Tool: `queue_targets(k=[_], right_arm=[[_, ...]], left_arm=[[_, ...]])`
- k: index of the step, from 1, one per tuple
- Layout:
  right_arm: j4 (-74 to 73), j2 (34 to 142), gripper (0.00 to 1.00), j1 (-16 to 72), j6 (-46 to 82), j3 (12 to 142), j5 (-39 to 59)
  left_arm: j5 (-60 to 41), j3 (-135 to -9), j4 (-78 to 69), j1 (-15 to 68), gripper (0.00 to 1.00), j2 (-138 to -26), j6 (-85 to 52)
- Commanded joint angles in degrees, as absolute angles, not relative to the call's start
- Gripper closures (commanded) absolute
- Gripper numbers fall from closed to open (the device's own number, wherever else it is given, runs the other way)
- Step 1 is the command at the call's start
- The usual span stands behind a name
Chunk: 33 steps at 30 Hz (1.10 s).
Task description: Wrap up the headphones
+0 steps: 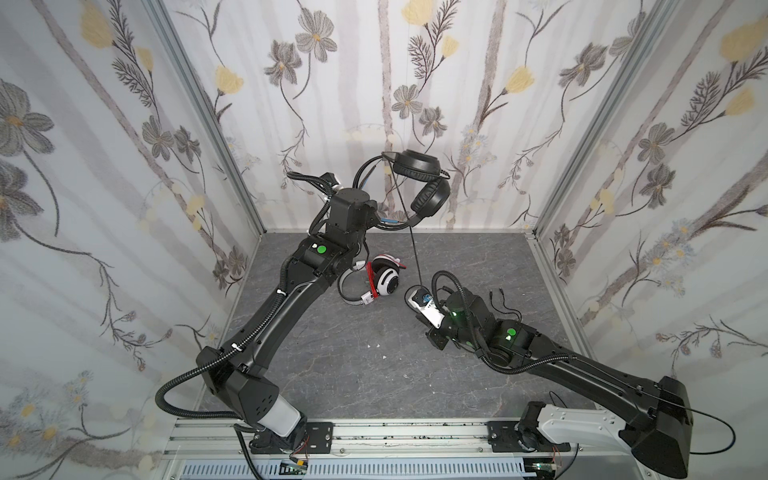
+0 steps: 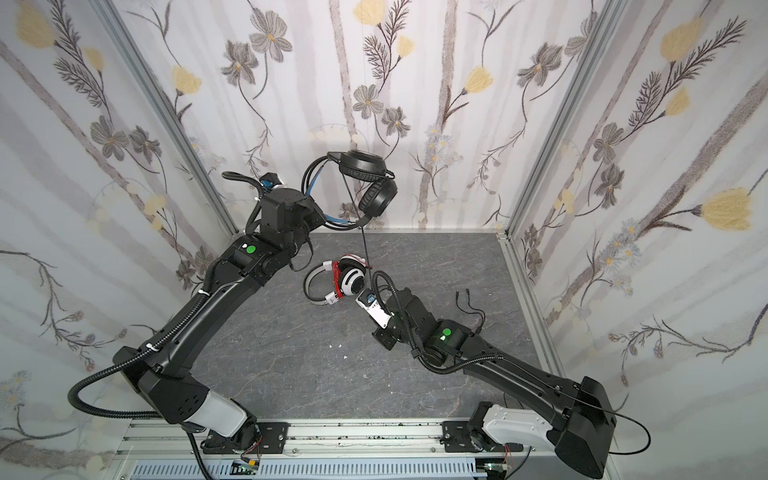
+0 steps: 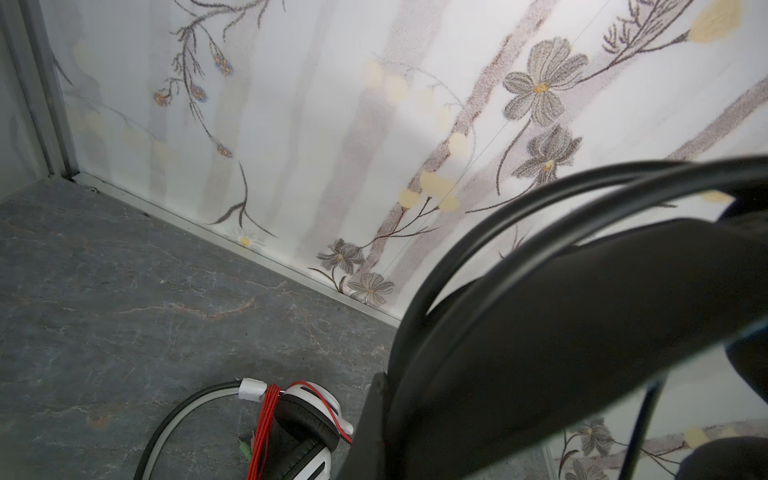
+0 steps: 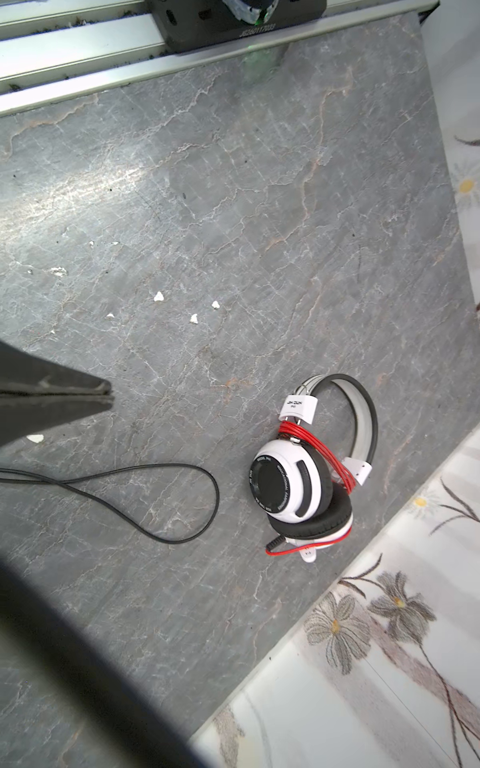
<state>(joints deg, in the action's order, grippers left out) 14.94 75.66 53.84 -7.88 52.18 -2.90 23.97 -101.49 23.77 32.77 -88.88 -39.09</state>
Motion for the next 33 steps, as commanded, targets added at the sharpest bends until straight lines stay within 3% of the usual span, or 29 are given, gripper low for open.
queue_targets(k=[1, 13, 21, 26, 33], right_arm=[[14.06, 76.12, 1.0, 54.66, -7.47, 51.77, -0.26], [16.98, 76.61, 1.0, 58.67, -8.39, 56.87, -2.42], [19.78, 77.08, 1.0, 58.99, -10.71, 63.45, -7.5], [23.15, 77.93, 1.0, 58.32, -13.48, 69.42, -10.73], [26.06, 79.03, 1.0, 55.64, -17.32, 75.38, -13.09]], left_arm=[[23.56, -103.78, 19.67, 32.55, 1.0, -89.09, -44.21], [38.85, -96.64, 18.03, 34.64, 1.0, -91.36, -28.82], [45.82, -92.09, 12.93, 38.26, 1.0, -92.51, -9.08], [41.07, -85.7, 11.72, 39.2, 1.0, -89.22, 3.32], [25.16, -78.01, 19.54, 39.36, 1.0, -83.13, 14.24]])
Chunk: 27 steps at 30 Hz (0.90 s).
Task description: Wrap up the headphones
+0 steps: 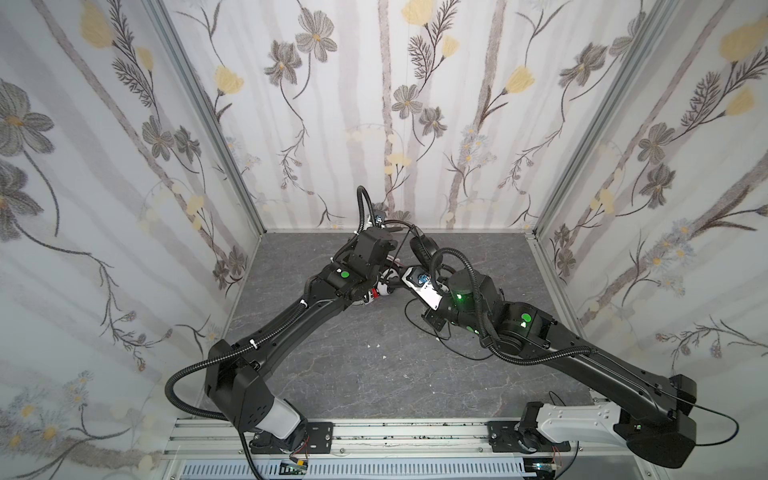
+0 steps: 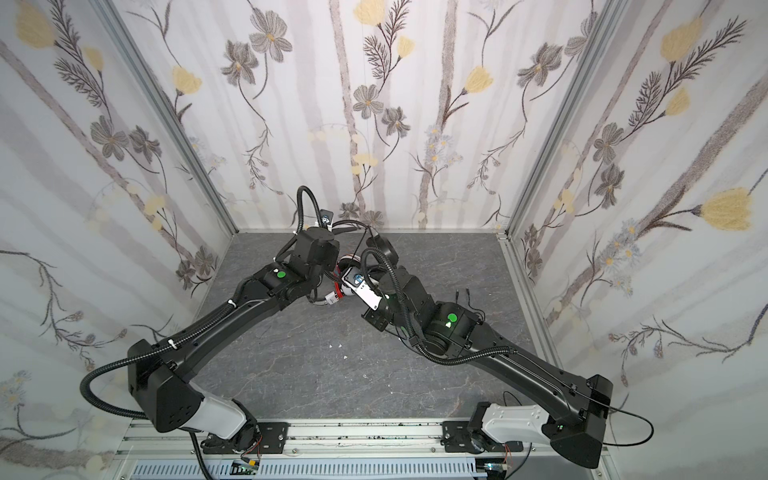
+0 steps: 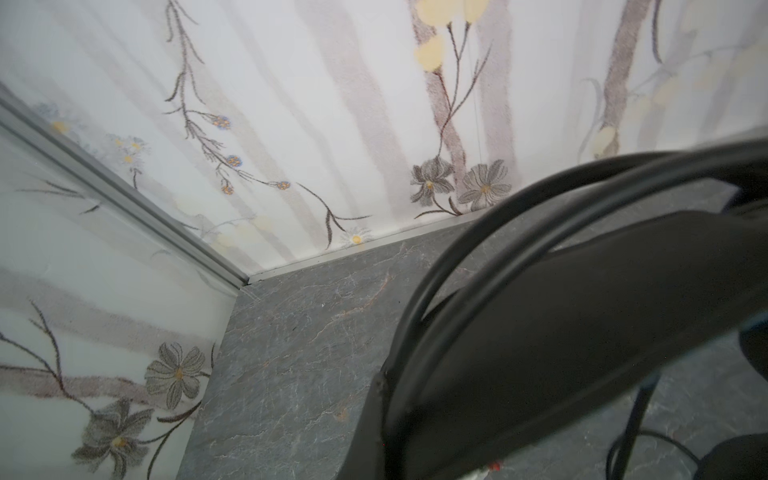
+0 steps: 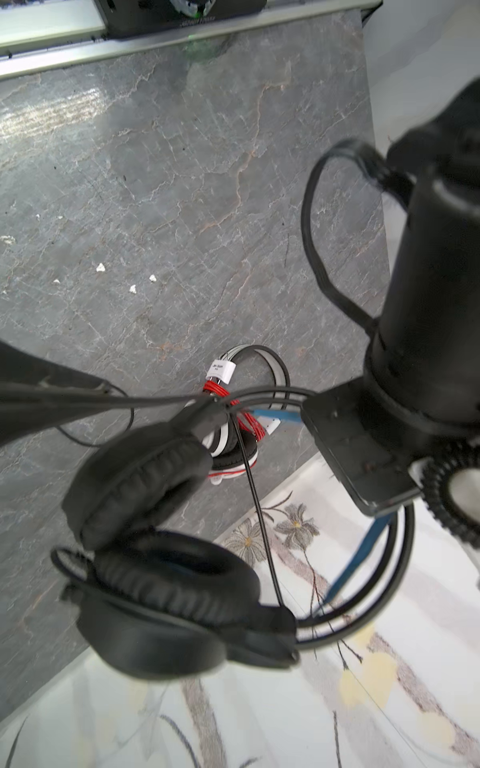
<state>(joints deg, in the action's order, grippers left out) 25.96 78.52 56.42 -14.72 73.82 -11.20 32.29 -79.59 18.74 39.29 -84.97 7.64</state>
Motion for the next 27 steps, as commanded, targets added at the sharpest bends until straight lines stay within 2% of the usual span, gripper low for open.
queue_targets(k=[1, 11, 19, 27], right_arm=[[26.47, 79.38, 1.0, 55.18, -17.85, 76.19, -13.27], [28.04, 81.45, 0.99, 52.22, -21.59, 78.42, -17.44], [27.86, 81.39, 0.95, 50.46, -23.95, 77.74, -19.08], [27.86, 80.84, 0.91, 50.21, -27.29, 76.51, -22.68]], left_arm=[[22.73, -77.13, 20.89, 39.38, 1.0, -82.18, 15.32], [7.02, -75.14, 34.76, 40.37, 1.0, -74.18, 17.72], [2.23, -78.11, 39.8, 41.06, 1.0, -72.42, 15.56], [1.51, -80.15, 41.43, 41.41, 1.0, -72.42, 15.12]])
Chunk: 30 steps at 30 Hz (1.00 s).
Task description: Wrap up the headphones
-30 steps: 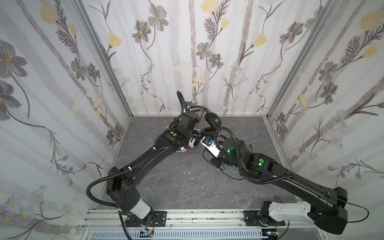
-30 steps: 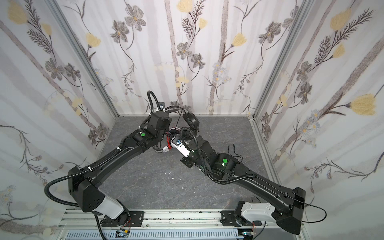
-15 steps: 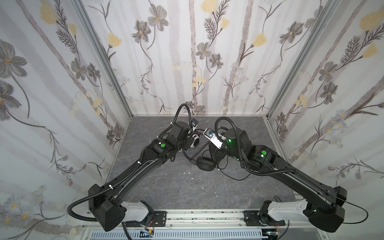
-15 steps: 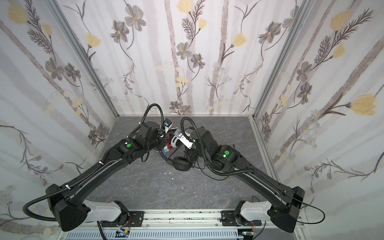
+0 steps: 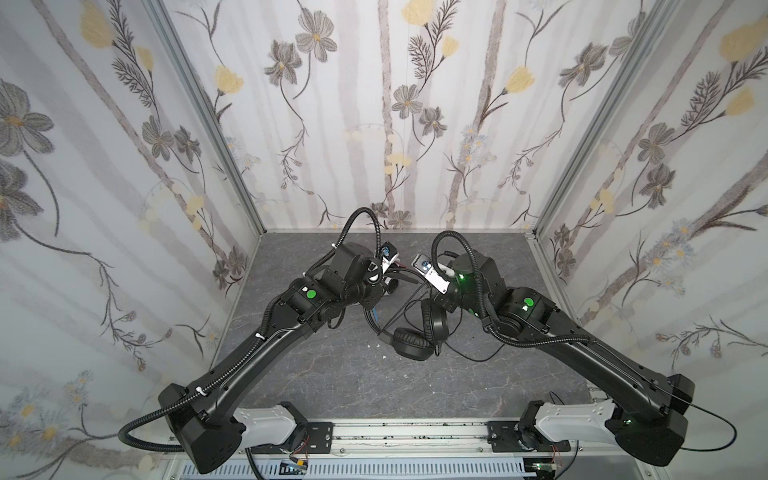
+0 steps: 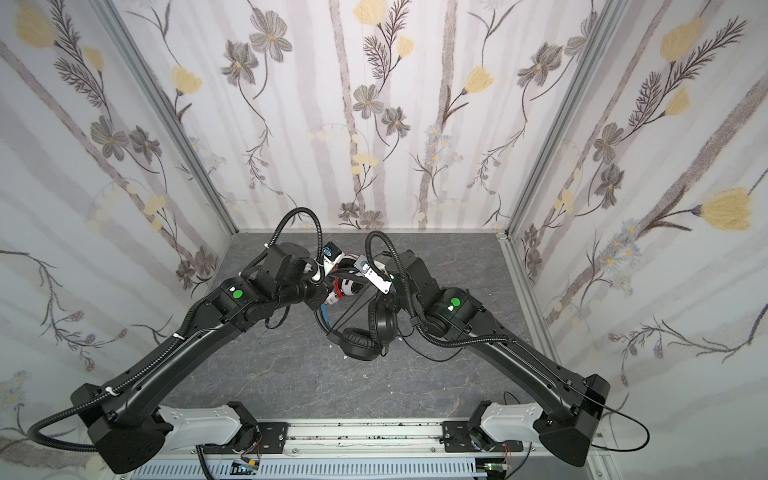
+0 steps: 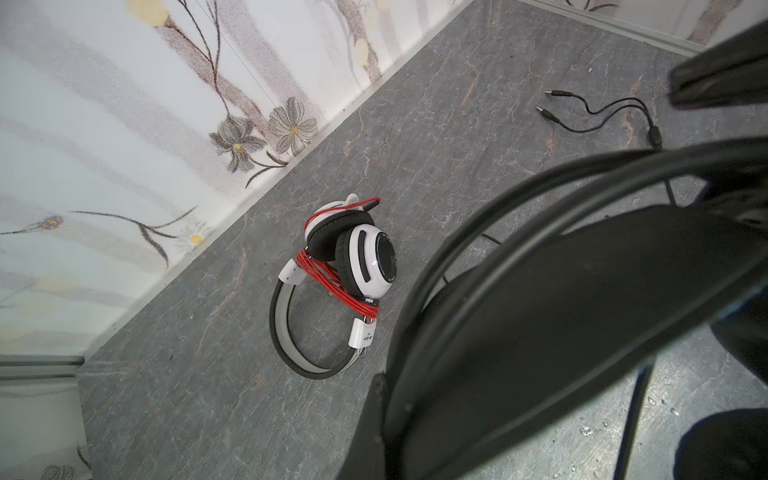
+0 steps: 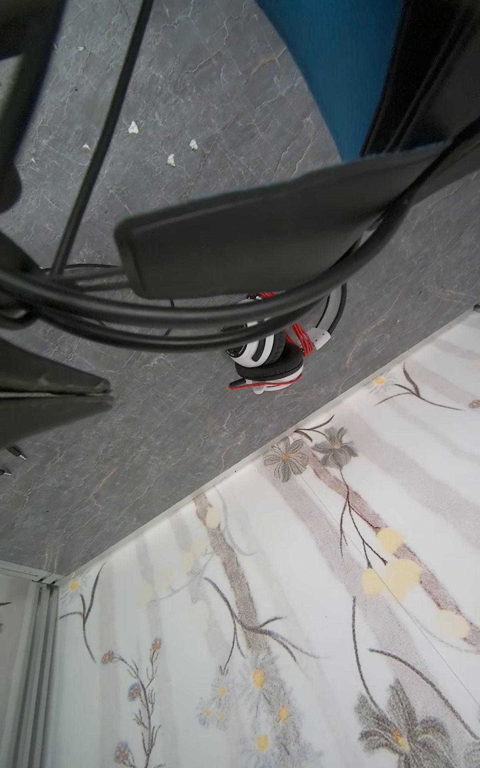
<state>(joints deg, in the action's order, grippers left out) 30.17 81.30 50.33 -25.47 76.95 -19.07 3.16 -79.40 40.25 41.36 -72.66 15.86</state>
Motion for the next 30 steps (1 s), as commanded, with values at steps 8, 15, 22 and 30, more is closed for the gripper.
queue_targets(k=[8, 15, 22, 30], right_arm=[[24.96, 78.31, 0.87, 46.54, -23.68, 73.62, -17.75], [18.26, 75.6, 0.84, 40.21, -18.52, 68.27, -8.84], [10.65, 74.14, 0.84, 33.43, -12.91, 64.39, 1.39], [5.07, 74.53, 0.83, 30.9, -8.54, 63.39, 8.29]], left_arm=[[0.47, -81.65, 40.88, 41.44, 1.0, -70.53, 13.29], [-1.41, -85.56, 38.8, 42.01, 1.0, -70.93, 10.39], [-5.06, -90.22, 36.38, 42.01, 1.0, -70.15, 4.63], [-9.56, -96.61, 33.52, 42.0, 1.0, -70.56, -1.05]])
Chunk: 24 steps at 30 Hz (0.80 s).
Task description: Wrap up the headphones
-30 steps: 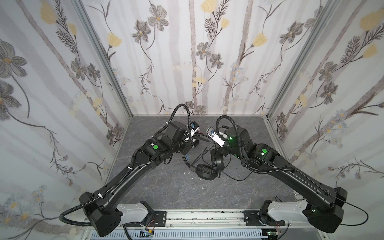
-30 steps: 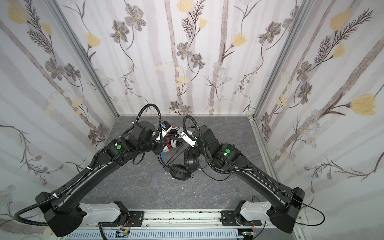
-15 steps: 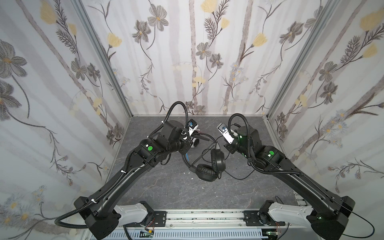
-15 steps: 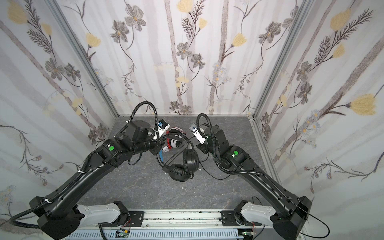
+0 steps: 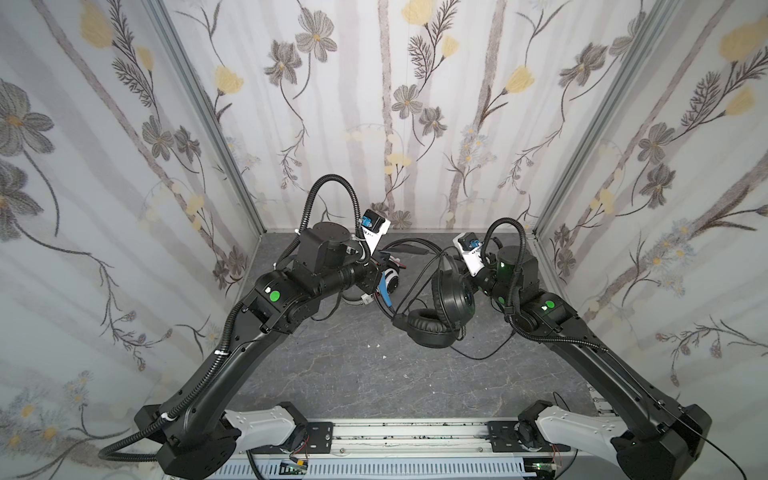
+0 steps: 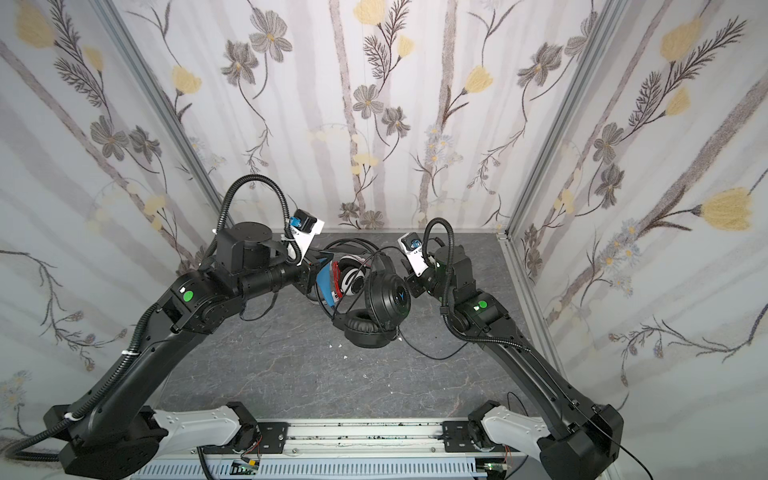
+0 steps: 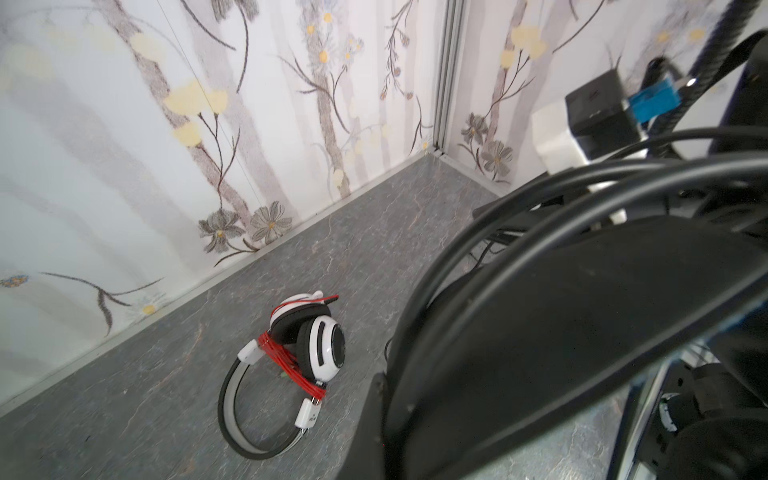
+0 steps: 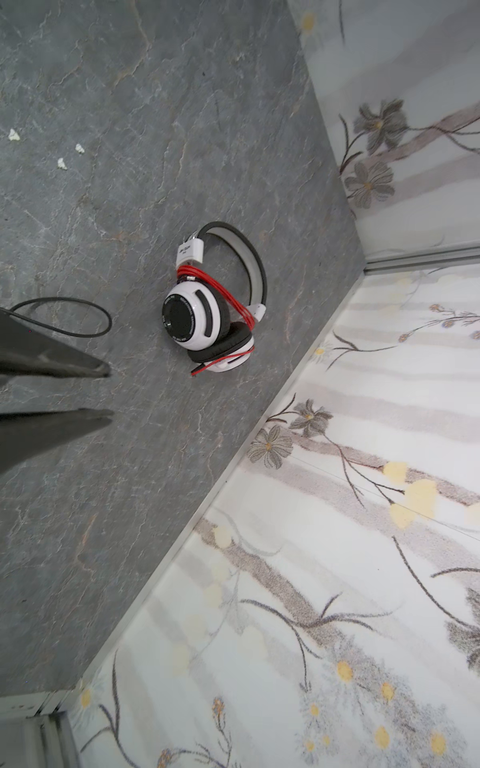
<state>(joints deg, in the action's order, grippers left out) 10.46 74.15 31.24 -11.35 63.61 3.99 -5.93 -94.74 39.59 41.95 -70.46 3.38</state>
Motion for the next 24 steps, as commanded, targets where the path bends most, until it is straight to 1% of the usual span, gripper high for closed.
queue_targets(k=[1, 8, 11, 15, 19, 24], right_arm=[[4.65, 74.62, 0.83, 30.85, -8.24, 63.3, 8.92], [1.32, 75.67, 0.84, 30.85, -5.18, 62.3, 12.62], [-2.13, 75.24, 0.82, 30.78, -2.76, 60.15, 15.5], [-5.45, 75.58, 0.8, 30.79, -0.72, 58.0, 18.47], [-7.74, 75.85, 0.81, 30.85, 0.51, 55.92, 20.15], [-10.84, 76.2, 0.83, 30.85, 3.87, 52.73, 23.63]], left_arm=[[-9.98, -97.2, 33.13, 42.01, 1.0, -70.74, -1.56], [-11.43, -99.95, 26.01, 42.01, 1.0, -71.32, -7.14], [-11.3, -100.93, 22.13, 42.01, 1.0, -71.9, -10.12], [-9.53, -103.56, 19.7, 42.01, 1.0, -74.01, -11.26], [-7.9, -104.86, 15.87, 42.01, 1.0, -74.96, -12.42], [-5.91, -109.34, 16.1, 42.01, 1.0, -77.31, -12.76]])
